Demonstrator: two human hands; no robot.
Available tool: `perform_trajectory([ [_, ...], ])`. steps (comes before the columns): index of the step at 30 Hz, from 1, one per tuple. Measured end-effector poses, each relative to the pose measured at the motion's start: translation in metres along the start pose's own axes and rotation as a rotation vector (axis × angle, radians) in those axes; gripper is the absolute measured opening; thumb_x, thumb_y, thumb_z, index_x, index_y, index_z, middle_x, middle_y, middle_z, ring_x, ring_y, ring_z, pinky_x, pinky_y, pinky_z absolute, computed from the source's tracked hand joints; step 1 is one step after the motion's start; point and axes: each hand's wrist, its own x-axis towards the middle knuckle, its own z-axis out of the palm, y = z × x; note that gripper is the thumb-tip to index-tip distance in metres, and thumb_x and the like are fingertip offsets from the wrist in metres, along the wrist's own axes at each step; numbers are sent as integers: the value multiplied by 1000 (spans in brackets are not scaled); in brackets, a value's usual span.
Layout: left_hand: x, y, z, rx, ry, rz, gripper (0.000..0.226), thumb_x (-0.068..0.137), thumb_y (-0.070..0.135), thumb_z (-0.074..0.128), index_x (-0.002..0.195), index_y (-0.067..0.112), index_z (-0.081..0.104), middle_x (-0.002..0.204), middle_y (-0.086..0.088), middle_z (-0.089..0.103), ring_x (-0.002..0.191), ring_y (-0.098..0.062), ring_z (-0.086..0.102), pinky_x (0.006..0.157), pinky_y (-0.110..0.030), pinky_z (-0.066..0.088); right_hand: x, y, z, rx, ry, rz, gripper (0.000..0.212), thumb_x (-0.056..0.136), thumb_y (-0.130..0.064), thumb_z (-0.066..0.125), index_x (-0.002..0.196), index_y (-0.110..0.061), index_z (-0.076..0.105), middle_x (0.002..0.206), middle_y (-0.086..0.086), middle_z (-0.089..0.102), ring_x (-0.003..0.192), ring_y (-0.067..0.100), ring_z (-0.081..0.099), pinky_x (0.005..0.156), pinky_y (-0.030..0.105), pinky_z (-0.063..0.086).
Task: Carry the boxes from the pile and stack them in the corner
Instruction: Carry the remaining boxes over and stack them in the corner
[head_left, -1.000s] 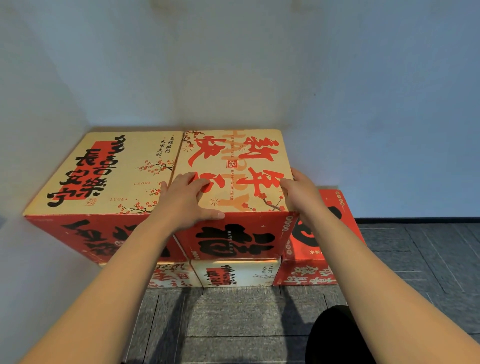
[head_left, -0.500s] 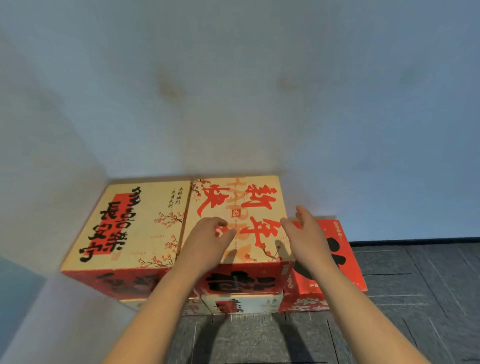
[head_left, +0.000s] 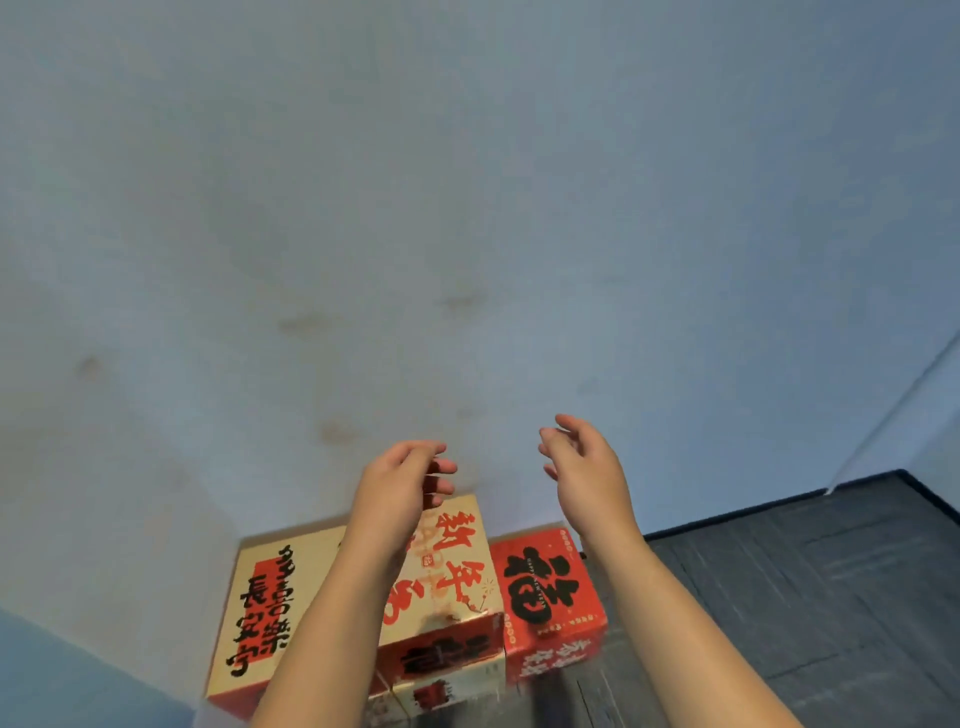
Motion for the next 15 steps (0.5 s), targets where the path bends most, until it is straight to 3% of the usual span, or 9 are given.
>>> perform_trajectory([
  [2,-28,25,10,-54,-53,22,21,104,18,49,106,8,67,92,-12,68,70,-19,58,66,-33,48,-28,-27,-22,45,57,-22,33,105,-25,57,138,-22,56,115,-8,67,109,13,68,103,43,56],
  [6,-77,42,48,-110,-248,50,19,102,15,49,102,5,65,82,-11,65,62,-17,54,61,-30,44,-88,-45,-72,154,219,-39,28,104,-23,59,132,-18,59,118,0,70,106,15,72,97,40,60],
  [15,-239,12,189,-58,-727,-16,16,100,13,51,98,6,65,76,-7,66,57,-15,57,59,-26,46,-258,-22,-257,275,669,-38,25,104,-21,58,127,-14,61,112,8,76,91,21,75,79,33,57],
])
